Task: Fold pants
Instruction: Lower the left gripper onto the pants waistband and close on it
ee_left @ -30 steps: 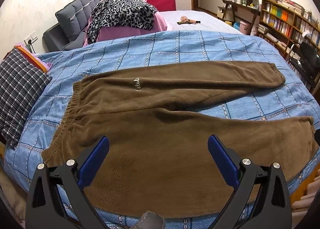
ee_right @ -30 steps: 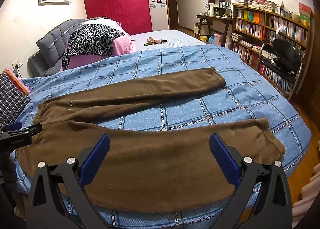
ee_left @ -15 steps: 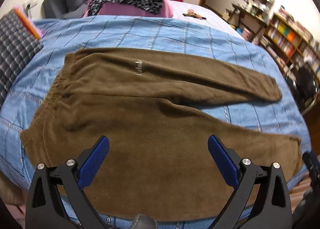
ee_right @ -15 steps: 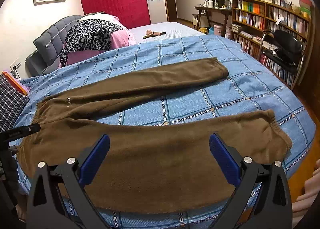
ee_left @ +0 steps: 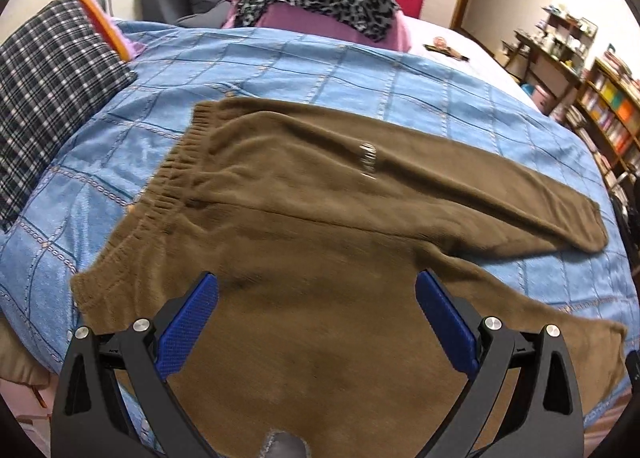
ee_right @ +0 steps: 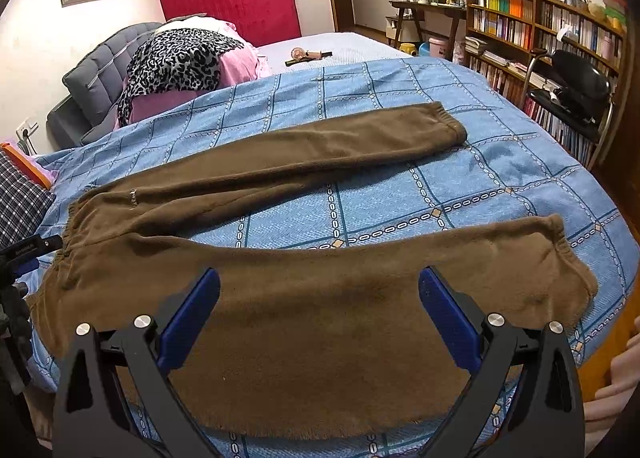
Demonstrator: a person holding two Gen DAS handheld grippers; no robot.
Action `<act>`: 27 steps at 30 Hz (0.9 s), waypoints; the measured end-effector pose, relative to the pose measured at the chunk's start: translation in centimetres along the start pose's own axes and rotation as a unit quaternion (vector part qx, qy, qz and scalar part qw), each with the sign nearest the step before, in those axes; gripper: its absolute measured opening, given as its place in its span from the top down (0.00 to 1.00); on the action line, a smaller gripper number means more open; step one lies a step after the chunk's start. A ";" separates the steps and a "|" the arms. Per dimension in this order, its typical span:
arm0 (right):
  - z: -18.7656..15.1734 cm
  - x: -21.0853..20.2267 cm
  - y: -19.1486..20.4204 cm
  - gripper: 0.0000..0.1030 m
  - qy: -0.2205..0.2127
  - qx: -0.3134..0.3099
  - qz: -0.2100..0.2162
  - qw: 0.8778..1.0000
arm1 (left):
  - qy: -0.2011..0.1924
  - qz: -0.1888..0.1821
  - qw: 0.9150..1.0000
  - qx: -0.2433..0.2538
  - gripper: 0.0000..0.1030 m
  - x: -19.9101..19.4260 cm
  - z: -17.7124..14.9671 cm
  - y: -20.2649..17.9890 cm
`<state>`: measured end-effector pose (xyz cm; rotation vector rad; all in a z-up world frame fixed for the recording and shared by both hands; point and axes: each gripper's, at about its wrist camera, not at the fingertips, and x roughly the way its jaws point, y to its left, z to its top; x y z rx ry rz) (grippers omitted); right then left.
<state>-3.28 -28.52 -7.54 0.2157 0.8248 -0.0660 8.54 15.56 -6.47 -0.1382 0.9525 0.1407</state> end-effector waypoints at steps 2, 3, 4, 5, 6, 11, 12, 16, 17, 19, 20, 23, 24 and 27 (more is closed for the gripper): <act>0.1 0.3 0.0 0.03 0.004 0.001 0.001 1.000 | -0.007 0.012 1.000 -0.002 0.05 0.2 0.5 0.9; 0.2 0.5 0.0 0.03 0.006 0.002 0.001 1.000 | -0.009 0.020 1.000 -0.003 0.05 0.4 0.8 1.4; 0.2 0.7 0.0 0.03 0.008 0.002 0.003 1.000 | -0.010 0.023 1.000 -0.003 0.05 0.5 1.0 1.7; 0.2 0.9 0.0 0.03 0.009 0.003 0.003 1.000 | -0.012 0.029 1.000 -0.004 0.05 0.7 1.4 2.2; 0.3 1.2 -0.1 0.03 0.010 0.003 0.004 1.000 | -0.013 0.034 0.999 -0.005 0.05 0.9 1.7 2.6; 0.8 2.1 0.2 0.03 0.016 0.002 0.004 1.000 | -0.009 0.043 0.999 -0.012 0.05 2.1 3.9 4.4; 1.0 2.3 0.3 0.03 0.018 0.001 0.004 1.000 | -0.007 0.042 0.999 -0.015 0.05 2.5 4.3 4.7; 1.3 3.1 0.6 0.03 0.023 -0.002 0.004 1.000 | -0.001 0.054 0.998 -0.027 0.05 4.4 6.6 6.4; 1.5 3.5 0.7 0.03 0.026 -0.002 0.003 1.000 | 0.001 0.058 0.998 -0.030 0.05 5.0 7.3 6.9; 1.6 4.1 0.8 0.02 0.032 -0.002 0.004 0.999 | 0.009 0.057 0.998 -0.038 0.05 6.4 8.6 7.9; 1.7 4.3 0.9 0.03 0.034 -0.003 0.004 0.999 | 0.012 0.057 0.997 -0.044 0.05 7.1 9.1 8.4; 2.0 5.3 1.1 0.03 0.041 -0.006 0.003 0.999 | 0.011 0.055 0.997 -0.059 0.05 8.9 11.1 10.2; 2.1 5.5 1.2 0.03 0.043 -0.007 0.003 0.999 | 0.011 0.050 0.997 -0.063 0.05 9.5 11.7 10.8; 2.3 6.3 1.4 0.03 0.050 -0.007 0.001 0.999 | 0.008 0.045 0.996 -0.076 0.05 11.4 13.6 12.3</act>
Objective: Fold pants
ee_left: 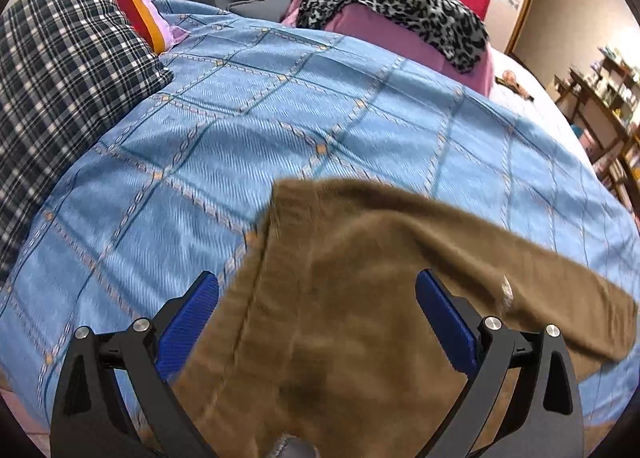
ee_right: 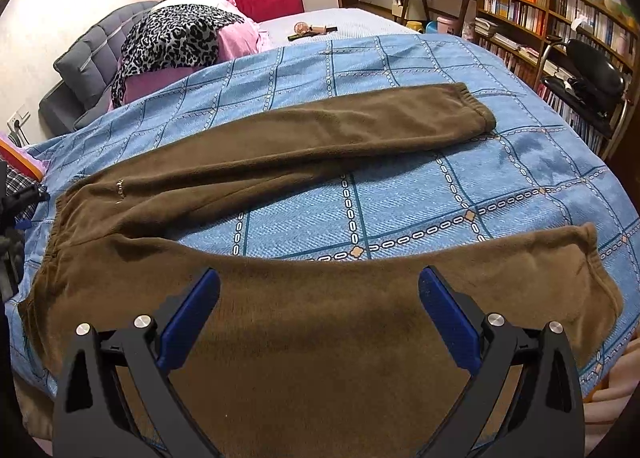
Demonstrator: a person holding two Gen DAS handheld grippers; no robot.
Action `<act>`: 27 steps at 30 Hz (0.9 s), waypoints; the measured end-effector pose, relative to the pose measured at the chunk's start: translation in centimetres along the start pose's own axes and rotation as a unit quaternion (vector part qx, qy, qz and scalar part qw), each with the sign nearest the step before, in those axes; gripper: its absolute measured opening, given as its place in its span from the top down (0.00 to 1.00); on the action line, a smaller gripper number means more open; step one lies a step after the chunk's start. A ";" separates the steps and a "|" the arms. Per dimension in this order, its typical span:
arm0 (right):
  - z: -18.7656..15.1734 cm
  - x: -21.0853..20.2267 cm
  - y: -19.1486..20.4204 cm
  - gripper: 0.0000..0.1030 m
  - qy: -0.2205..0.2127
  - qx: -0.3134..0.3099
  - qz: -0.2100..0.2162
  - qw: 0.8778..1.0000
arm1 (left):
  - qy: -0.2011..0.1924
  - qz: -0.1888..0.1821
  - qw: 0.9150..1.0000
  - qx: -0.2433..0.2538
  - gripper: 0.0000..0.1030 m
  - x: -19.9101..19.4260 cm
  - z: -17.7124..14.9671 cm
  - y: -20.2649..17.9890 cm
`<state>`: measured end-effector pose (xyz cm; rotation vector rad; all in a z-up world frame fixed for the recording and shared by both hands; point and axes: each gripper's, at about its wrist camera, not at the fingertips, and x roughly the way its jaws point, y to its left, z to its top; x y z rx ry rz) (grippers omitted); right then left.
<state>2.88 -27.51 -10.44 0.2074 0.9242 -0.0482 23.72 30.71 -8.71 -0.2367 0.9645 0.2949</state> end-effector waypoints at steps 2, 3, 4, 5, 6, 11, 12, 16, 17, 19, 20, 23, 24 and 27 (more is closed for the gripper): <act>0.3 0.5 0.0 0.03 0.004 0.002 -0.001 1.000 | 0.006 0.005 1.000 -0.012 0.05 1.7 1.3 0.7; 0.5 0.9 0.0 0.03 0.007 0.003 -0.002 1.000 | 0.011 0.010 1.000 -0.017 0.05 2.4 1.8 0.9; 0.7 1.2 0.0 0.03 0.009 0.003 -0.002 1.000 | 0.017 0.013 0.999 -0.023 0.05 3.4 2.4 1.2; 0.8 1.4 0.0 0.03 0.010 0.003 -0.002 1.000 | 0.021 0.015 0.999 -0.027 0.05 4.1 2.8 1.4; 0.9 1.7 0.0 0.03 0.011 0.003 -0.003 1.000 | 0.024 0.018 0.999 -0.030 0.05 4.6 3.1 1.5; 1.5 3.0 0.2 0.03 0.019 0.002 -0.004 1.000 | 0.046 0.020 0.997 -0.055 0.16 7.2 4.8 2.2; 1.5 3.2 0.2 0.03 0.021 0.002 -0.003 1.000 | 0.051 0.017 0.997 -0.059 0.20 7.6 4.9 2.2; 1.5 3.7 0.4 0.03 0.025 0.001 -0.002 1.000 | 0.081 0.015 0.994 -0.075 0.34 8.9 5.1 2.5; 1.5 3.8 0.4 0.03 0.026 0.001 -0.002 1.000 | 0.088 0.014 0.993 -0.079 0.42 9.2 5.1 2.5; 1.4 3.9 0.4 0.03 0.026 0.001 -0.001 1.000 | 0.098 0.010 0.991 -0.087 0.52 9.4 5.1 2.6; 1.4 3.9 0.4 0.03 0.026 0.001 -0.002 1.000 | 0.097 0.013 0.991 -0.090 0.56 9.3 5.1 2.6; 1.4 4.0 0.4 0.03 0.023 0.002 -0.001 1.000 | 0.087 0.003 0.992 -0.088 0.65 8.1 4.9 2.6; 1.6 4.2 0.3 0.03 0.022 0.003 0.000 1.000 | 0.082 -0.002 0.993 -0.086 0.66 7.7 4.9 2.5; 2.5 4.8 -0.4 0.03 0.015 0.010 0.006 1.000 | 0.061 -0.025 0.996 -0.067 0.67 5.1 4.5 2.1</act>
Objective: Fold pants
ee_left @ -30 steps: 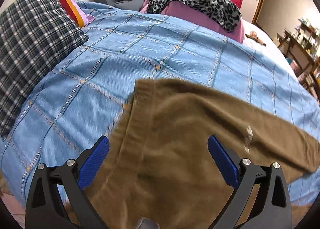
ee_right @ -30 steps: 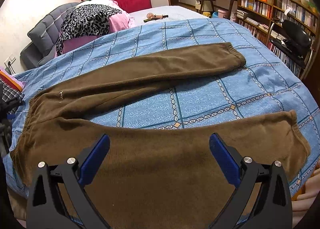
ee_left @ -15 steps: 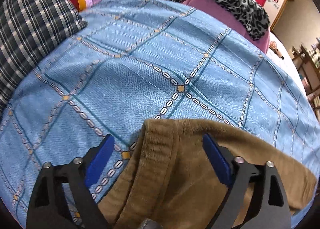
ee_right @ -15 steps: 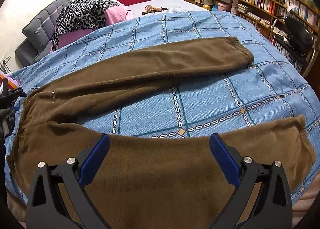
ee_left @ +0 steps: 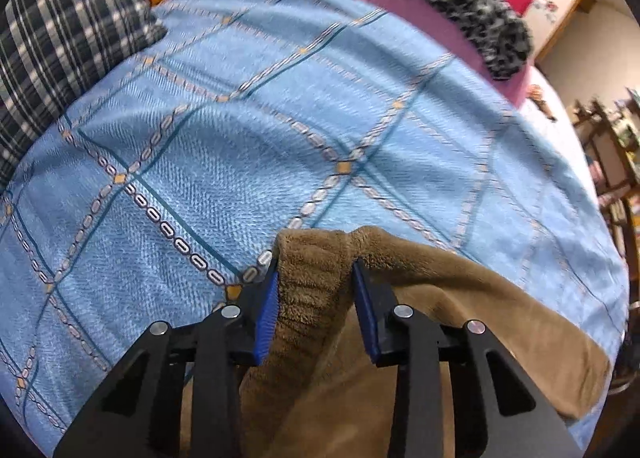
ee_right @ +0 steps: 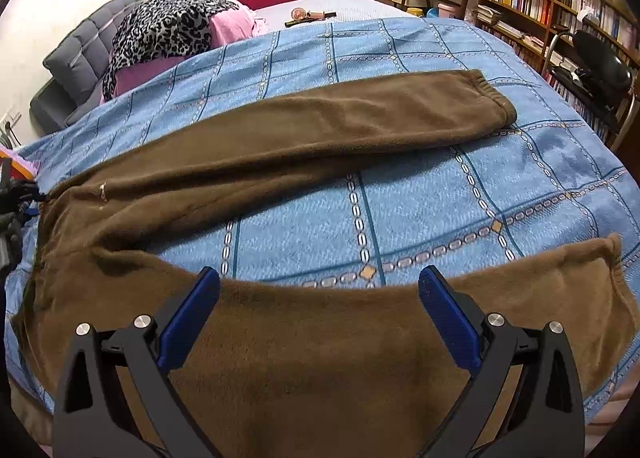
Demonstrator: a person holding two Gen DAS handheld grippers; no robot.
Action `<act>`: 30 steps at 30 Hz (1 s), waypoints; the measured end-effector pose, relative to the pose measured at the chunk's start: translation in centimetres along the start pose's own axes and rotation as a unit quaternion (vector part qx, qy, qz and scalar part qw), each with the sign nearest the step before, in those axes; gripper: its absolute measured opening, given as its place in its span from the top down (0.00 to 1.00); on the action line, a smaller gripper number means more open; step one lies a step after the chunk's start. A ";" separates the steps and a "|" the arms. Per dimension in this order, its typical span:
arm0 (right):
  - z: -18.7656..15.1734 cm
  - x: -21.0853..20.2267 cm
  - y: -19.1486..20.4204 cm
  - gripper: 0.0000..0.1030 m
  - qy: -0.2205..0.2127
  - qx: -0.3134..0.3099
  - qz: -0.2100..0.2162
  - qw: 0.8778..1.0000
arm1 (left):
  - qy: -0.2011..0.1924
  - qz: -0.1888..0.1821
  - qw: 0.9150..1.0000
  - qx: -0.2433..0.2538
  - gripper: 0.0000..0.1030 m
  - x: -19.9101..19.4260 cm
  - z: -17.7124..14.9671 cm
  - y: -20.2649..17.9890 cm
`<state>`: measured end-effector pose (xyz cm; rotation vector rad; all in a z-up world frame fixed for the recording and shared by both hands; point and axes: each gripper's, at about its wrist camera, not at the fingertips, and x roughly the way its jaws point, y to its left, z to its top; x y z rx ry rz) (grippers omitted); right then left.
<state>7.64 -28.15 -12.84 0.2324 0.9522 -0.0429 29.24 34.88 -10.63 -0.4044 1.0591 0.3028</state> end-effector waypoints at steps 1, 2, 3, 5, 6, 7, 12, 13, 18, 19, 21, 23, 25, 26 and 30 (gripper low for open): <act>0.6 0.2 -0.4 0.03 -0.004 0.002 0.000 1.000 | -0.007 -0.012 1.000 0.010 0.68 -1.1 -0.4 -0.2; 1.1 0.4 -0.7 0.03 -0.009 0.003 -0.002 1.000 | -0.014 -0.027 0.999 0.020 0.69 -2.3 -0.8 -0.4; 2.0 0.7 -1.4 0.03 -0.015 0.006 -0.007 1.000 | -0.017 -0.034 0.999 0.025 0.69 -3.0 -1.0 -0.5; 3.5 1.2 -2.7 0.03 -0.022 0.016 -0.012 1.000 | -0.027 -0.053 0.997 0.041 0.70 -5.1 -2.0 -0.8; 4.8 1.6 -3.7 0.03 -0.023 0.029 -0.012 0.999 | -0.031 -0.062 0.996 0.047 0.70 -6.0 -2.4 -0.8; 5.7 2.0 -4.6 0.03 -0.022 0.039 -0.011 0.999 | -0.037 -0.071 0.995 0.055 0.70 -7.2 -3.1 -0.7; 10.5 3.9 -9.5 0.03 -0.019 0.098 -0.019 0.995 | -0.058 -0.106 0.990 0.071 0.71 -11.6 -5.5 -0.3; 11.5 4.3 -10.7 0.03 -0.020 0.114 -0.017 0.993 | -0.063 -0.113 0.989 0.073 0.71 -12.5 -6.1 -0.1; 16.0 6.4 -15.5 0.03 -0.024 0.174 -0.017 0.984 | -0.067 -0.127 0.987 0.072 0.71 -15.0 -8.3 0.6; 17.1 6.9 -16.5 0.03 -0.025 0.183 -0.017 0.983 | -0.066 -0.128 0.987 0.069 0.71 -15.4 -8.8 0.8; 18.9 7.9 -18.2 0.03 -0.019 0.201 -0.021 0.979 | -0.064 -0.129 0.987 0.065 0.71 -16.0 -9.2 1.3; 20.7 8.9 -19.7 0.03 -0.012 0.211 -0.017 0.977 | -0.066 -0.130 0.988 0.060 0.71 -16.8 -9.8 1.9; 22.5 10.2 -21.4 0.03 -0.003 0.234 -0.017 0.972 | -0.069 -0.128 0.988 0.054 0.71 -17.6 -10.4 2.6; 22.9 10.8 -21.9 0.03 0.003 0.241 -0.010 0.970 | -0.070 -0.128 0.988 0.051 0.71 -17.8 -10.6 2.8; 24.4 14.7 -24.3 0.03 0.038 0.300 0.037 0.952 | -0.068 -0.129 0.988 0.044 0.71 -18.4 -11.5 3.2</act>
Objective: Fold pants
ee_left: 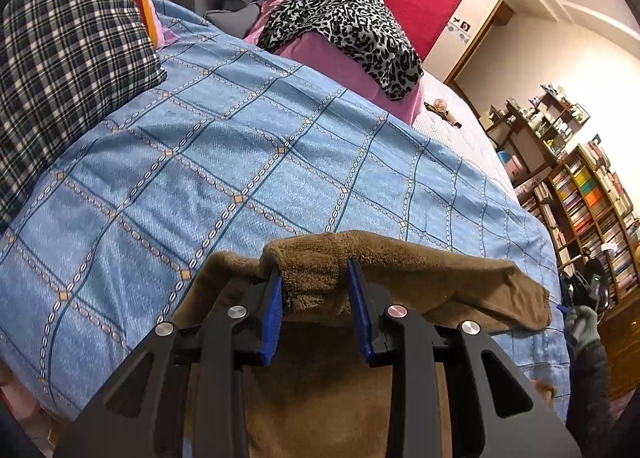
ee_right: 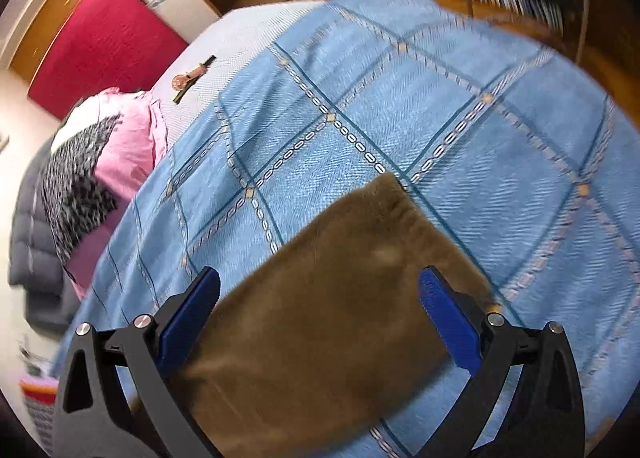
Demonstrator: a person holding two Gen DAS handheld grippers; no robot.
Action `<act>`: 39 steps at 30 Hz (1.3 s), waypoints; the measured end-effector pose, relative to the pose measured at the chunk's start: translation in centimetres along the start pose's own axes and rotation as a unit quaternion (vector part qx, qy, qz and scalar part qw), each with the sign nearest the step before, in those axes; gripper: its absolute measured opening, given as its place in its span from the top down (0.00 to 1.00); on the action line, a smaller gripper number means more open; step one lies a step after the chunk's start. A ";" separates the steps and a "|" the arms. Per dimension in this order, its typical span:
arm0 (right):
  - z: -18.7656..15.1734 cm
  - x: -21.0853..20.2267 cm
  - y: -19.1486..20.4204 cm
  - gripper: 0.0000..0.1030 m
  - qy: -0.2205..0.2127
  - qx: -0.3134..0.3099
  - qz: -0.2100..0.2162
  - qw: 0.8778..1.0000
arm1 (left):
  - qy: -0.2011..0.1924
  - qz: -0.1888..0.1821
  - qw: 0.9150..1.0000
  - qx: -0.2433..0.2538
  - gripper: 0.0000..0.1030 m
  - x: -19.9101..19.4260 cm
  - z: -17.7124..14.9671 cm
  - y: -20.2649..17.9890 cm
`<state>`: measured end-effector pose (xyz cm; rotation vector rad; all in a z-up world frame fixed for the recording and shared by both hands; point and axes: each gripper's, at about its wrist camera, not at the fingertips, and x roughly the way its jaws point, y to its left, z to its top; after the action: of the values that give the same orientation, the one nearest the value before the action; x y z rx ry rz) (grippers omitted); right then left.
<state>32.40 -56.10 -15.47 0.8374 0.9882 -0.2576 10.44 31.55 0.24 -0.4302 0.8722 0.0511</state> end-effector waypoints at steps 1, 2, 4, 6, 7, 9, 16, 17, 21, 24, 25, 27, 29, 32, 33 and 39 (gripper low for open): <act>0.5 1.0 -0.3 0.06 0.010 0.017 0.004 1.000 | 0.002 0.000 1.000 0.000 0.71 -0.2 -0.3 0.0; 0.9 1.9 -0.6 0.08 0.019 0.029 0.003 0.999 | 0.000 0.003 1.000 -0.002 0.71 -0.3 -0.4 0.1; 1.3 3.2 -0.8 0.11 0.030 0.046 0.001 0.998 | -0.005 0.007 1.000 -0.014 0.71 -0.8 -0.9 0.5; 1.8 4.7 -1.3 0.11 0.041 0.067 -0.007 0.997 | -0.015 0.005 0.999 -0.031 0.71 -1.4 -1.6 1.2; 2.0 5.2 -1.5 0.11 0.044 0.076 -0.011 0.996 | -0.022 -0.003 0.999 -0.040 0.71 -1.7 -1.9 1.6; 2.2 6.1 -1.7 0.11 0.044 0.089 -0.037 0.994 | -0.034 -0.014 0.998 -0.050 0.71 -2.3 -2.6 2.3; 1.9 7.0 -0.5 0.12 0.036 0.073 -0.094 0.992 | -0.075 -0.045 0.994 -0.063 0.71 -3.7 -4.0 4.8; 1.8 7.1 -0.3 0.16 0.035 0.068 -0.101 0.992 | -0.076 -0.047 0.994 -0.064 0.71 -3.7 -4.0 5.0; 1.2 7.1 -0.1 0.50 0.035 0.041 -0.156 0.986 | -0.075 -0.056 0.993 -0.067 0.71 -3.6 -4.3 5.7; 0.8 6.4 -0.5 0.75 0.032 0.031 -0.172 0.984 | -0.076 -0.063 0.992 -0.074 0.71 -3.6 -4.3 6.3; 0.7 5.9 -0.7 0.79 0.028 0.031 -0.168 0.985 | -0.077 -0.067 0.992 -0.076 0.71 -3.6 -4.2 6.5; 0.4 4.3 -1.1 0.88 0.019 0.031 -0.154 0.987 | -0.077 -0.067 0.992 -0.077 0.71 -3.5 -3.8 6.5; 0.0 1.9 -1.4 0.90 0.003 0.026 -0.143 0.989 | -0.079 -0.074 0.991 -0.074 0.71 -3.3 -3.2 6.6; -0.7 -2.0 -2.2 0.90 -0.015 0.028 -0.121 0.992 | -0.083 -0.088 0.990 -0.069 0.71 -3.2 -2.0 6.7; -0.9 -3.3 -2.5 0.91 -0.021 0.029 -0.115 0.993 | -0.084 -0.094 0.990 -0.070 0.71 -3.1 -1.7 6.8; -3.8 -11.9 -5.6 0.91 -0.054 0.043 -0.082 0.994 | -0.094 -0.126 0.985 -0.070 0.71 -3.7 -1.0 7.6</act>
<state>20.42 -59.14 -9.66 0.8135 0.9515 -0.4849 5.70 38.57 -0.11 -0.6541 0.6249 -0.0792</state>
